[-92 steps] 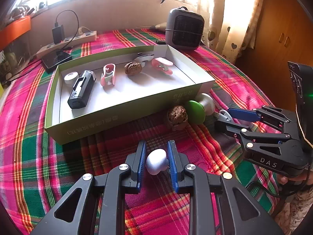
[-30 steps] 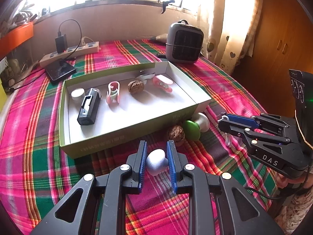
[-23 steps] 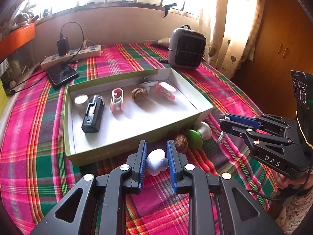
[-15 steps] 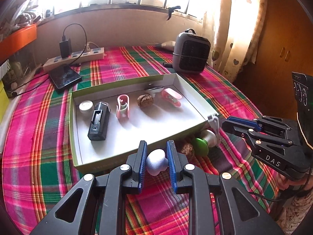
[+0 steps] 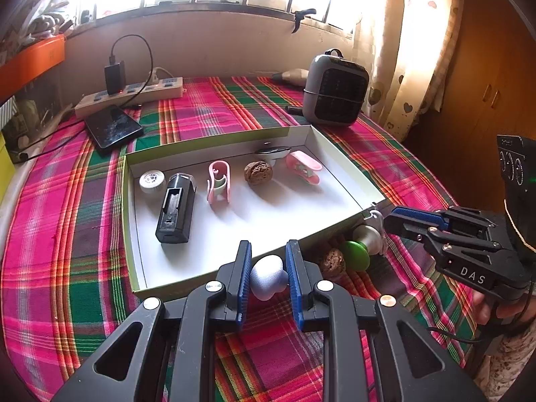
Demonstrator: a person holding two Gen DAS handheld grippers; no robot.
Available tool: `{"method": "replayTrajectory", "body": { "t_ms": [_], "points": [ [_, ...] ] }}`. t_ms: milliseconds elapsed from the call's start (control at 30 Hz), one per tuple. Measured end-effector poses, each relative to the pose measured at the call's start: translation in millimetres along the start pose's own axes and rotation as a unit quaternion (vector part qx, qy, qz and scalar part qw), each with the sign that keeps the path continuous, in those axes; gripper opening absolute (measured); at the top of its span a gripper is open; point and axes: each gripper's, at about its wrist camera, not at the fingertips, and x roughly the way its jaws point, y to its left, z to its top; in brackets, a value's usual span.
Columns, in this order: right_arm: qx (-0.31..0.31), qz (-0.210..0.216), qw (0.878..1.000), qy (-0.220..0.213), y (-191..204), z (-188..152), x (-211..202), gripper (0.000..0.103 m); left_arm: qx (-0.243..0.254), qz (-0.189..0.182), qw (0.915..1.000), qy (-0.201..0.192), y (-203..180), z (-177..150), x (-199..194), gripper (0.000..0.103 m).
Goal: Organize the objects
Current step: 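Lift the white knob with the left gripper while the right gripper lifts the cable, then carry the white knob with the left gripper while the right gripper carries the cable toward the box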
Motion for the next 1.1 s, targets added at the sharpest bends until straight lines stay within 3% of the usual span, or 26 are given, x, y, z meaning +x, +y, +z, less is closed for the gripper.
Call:
{"method": "replayTrajectory", "body": {
  "t_ms": [67, 133, 200, 567, 767, 933, 1100],
  "points": [
    [-0.001, 0.015, 1.000, 0.002, 1.0, -0.5, 1.7, 0.019, 0.001, 0.000, 1.0000, 0.000, -0.1, -0.1, 1.0, 0.019],
    [0.000, 0.018, 1.000, 0.004, 1.7, -0.8, 4.6, 0.032, 0.000, 0.001, 1.0000, 0.000, -0.3, -0.3, 0.9, 0.019],
    [0.002, 0.020, 1.000, 0.006, 1.8, -0.7, 7.4, 0.036, 0.001, 0.002, 1.0000, 0.000, -0.8, -0.9, 1.9, 0.019],
    [0.028, 0.024, 0.999, 0.008, -16.1, -4.2, 10.1, 0.036, 0.000, 0.002, 1.0000, 0.000, -0.7, -0.7, 1.7, 0.019],
    [-0.004, 0.014, 0.999, 0.029, -16.1, -15.9, 9.7, 0.036, 0.000, 0.002, 1.0000, 0.000, -0.9, -0.8, 1.8, 0.019],
    [0.003, 0.018, 1.000, 0.025, -23.0, -19.9, 8.3, 0.036, 0.003, 0.002, 1.0000, 0.000, -1.2, -1.4, 2.2, 0.019],
    [0.041, 0.024, 0.999, -0.006, -37.0, -15.9, -1.8, 0.036, 0.003, 0.002, 1.0000, 0.000, -1.5, -1.4, 2.6, 0.019]
  ]
}}
